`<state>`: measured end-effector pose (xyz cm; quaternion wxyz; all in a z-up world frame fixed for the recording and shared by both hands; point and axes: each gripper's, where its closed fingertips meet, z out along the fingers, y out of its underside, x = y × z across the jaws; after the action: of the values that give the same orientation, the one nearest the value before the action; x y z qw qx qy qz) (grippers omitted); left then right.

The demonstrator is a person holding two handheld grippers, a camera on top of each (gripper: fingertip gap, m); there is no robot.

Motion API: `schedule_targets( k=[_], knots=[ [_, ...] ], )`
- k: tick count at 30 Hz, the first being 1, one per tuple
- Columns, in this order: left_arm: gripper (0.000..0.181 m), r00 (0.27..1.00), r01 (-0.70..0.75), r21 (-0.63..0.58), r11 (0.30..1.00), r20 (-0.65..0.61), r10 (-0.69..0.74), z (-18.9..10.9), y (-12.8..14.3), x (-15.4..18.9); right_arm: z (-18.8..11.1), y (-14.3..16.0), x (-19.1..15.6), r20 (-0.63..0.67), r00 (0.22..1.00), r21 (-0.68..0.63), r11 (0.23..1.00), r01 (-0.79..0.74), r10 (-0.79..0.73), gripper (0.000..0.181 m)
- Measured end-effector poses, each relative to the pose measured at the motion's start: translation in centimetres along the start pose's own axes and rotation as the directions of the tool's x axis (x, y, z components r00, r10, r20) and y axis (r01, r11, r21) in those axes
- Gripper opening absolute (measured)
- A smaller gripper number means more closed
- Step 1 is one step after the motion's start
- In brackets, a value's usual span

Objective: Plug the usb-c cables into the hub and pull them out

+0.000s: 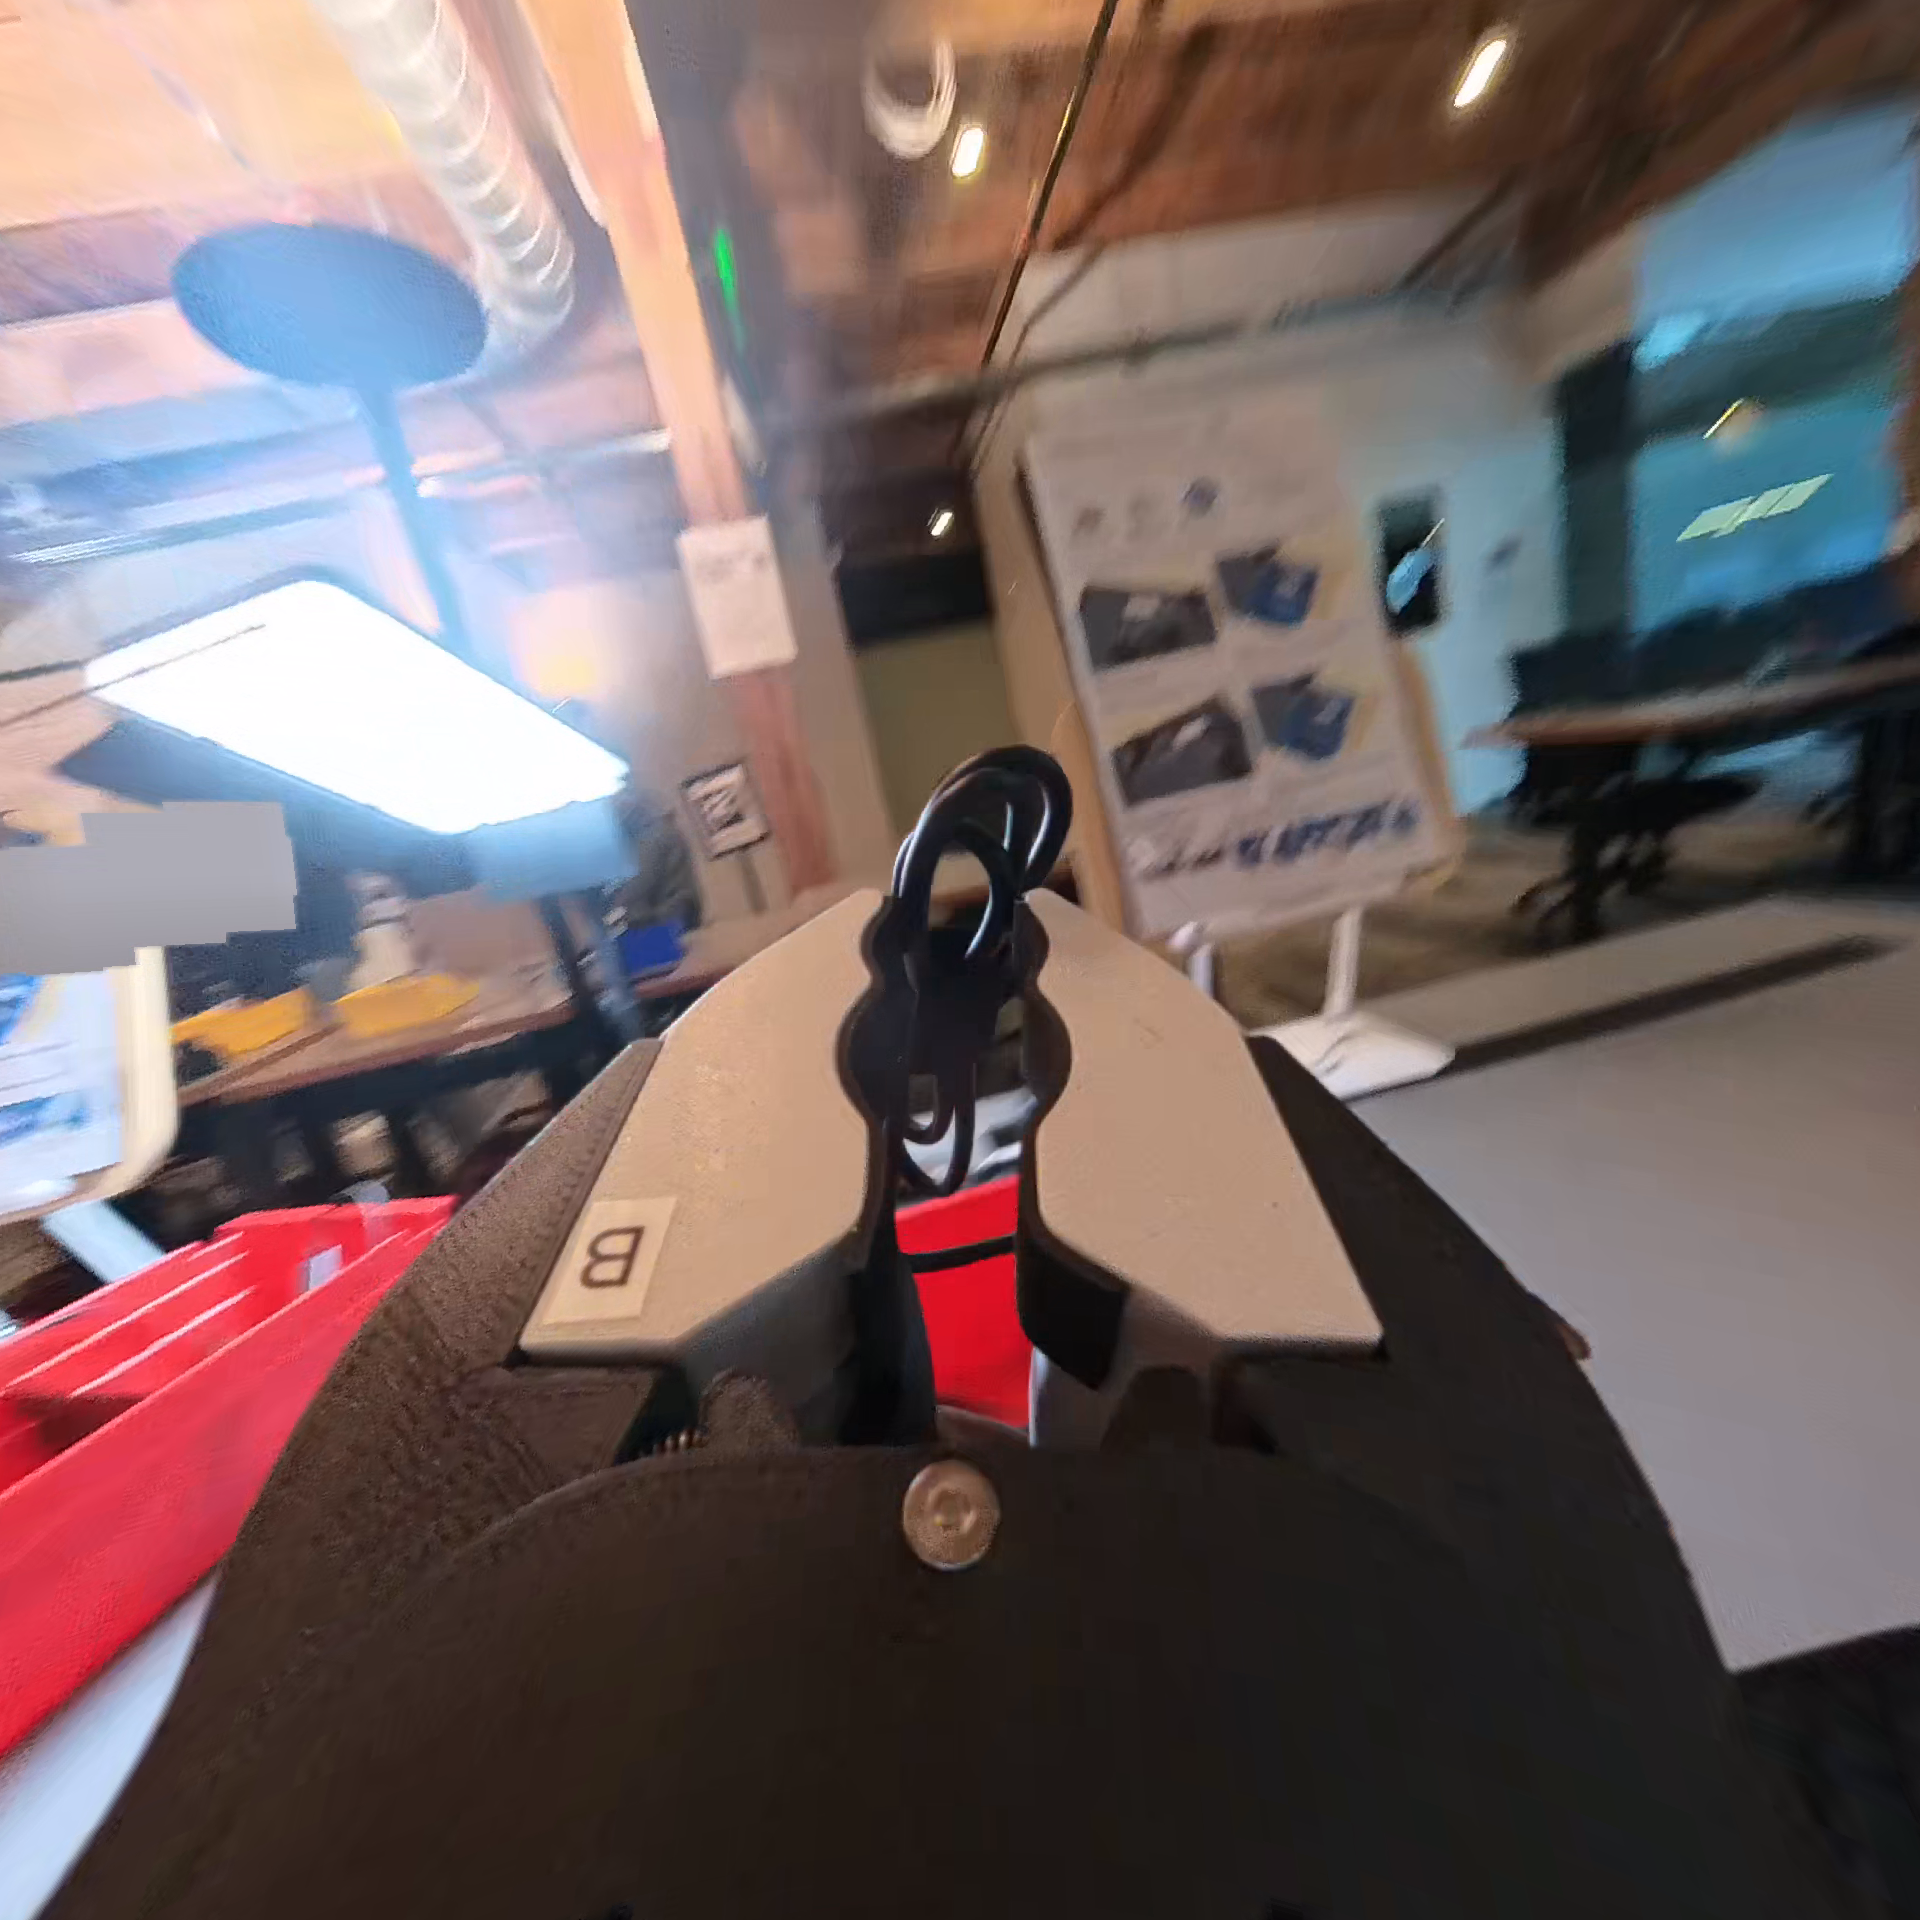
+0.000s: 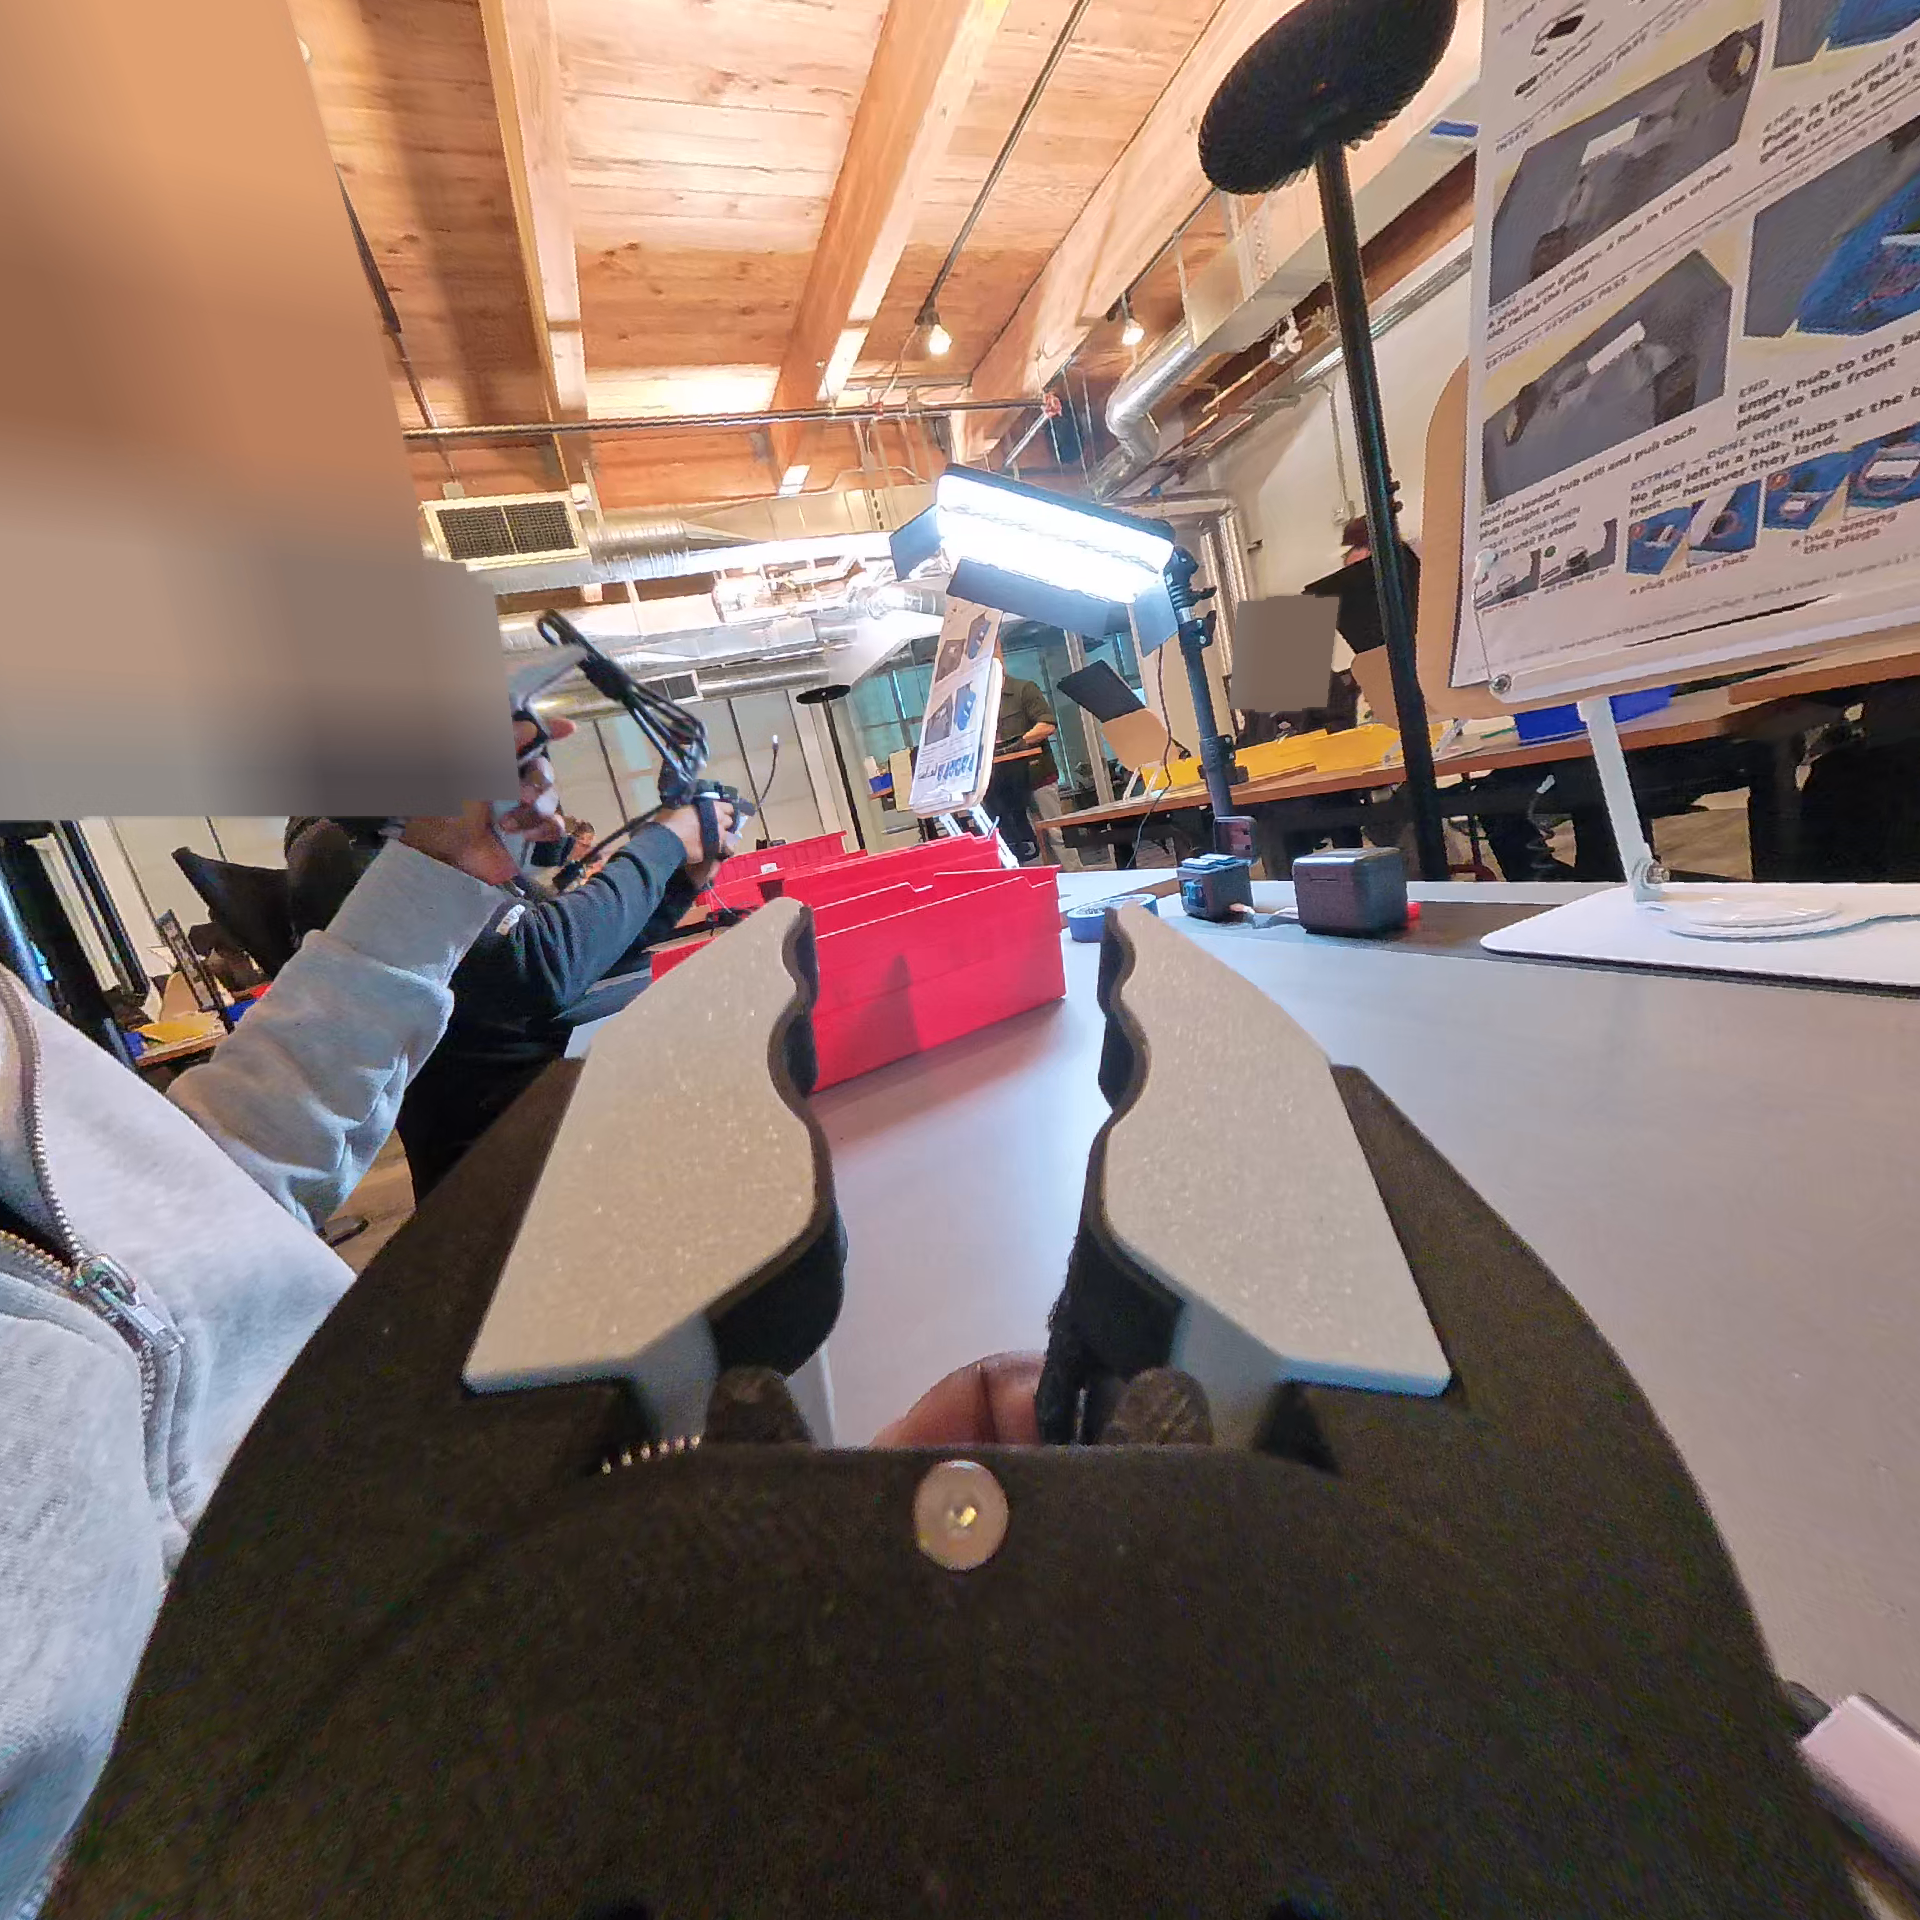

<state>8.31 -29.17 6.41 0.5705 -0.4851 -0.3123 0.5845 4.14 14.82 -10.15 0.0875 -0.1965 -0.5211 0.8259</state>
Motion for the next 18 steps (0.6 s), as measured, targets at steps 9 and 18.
schedule_targets(
  k=[9, 18],
  knots=[
    [0.020, 0.854, 0.487, 0.237, 0.840, -0.330, -0.402, 1.6, -1.8, 10.1, 1.4, 1.1, -1.6, -0.001, 0.988, -0.152, 0.977, 0.151, -0.153, 0.050],
    [0.020, 0.670, 0.733, 0.231, 0.640, -0.410, -0.619, 4.6, -0.3, 16.1, 6.7, 2.1, -9.7, 0.094, 0.967, -0.288, 0.923, 0.253, -0.236, 0.046]
  ],
)
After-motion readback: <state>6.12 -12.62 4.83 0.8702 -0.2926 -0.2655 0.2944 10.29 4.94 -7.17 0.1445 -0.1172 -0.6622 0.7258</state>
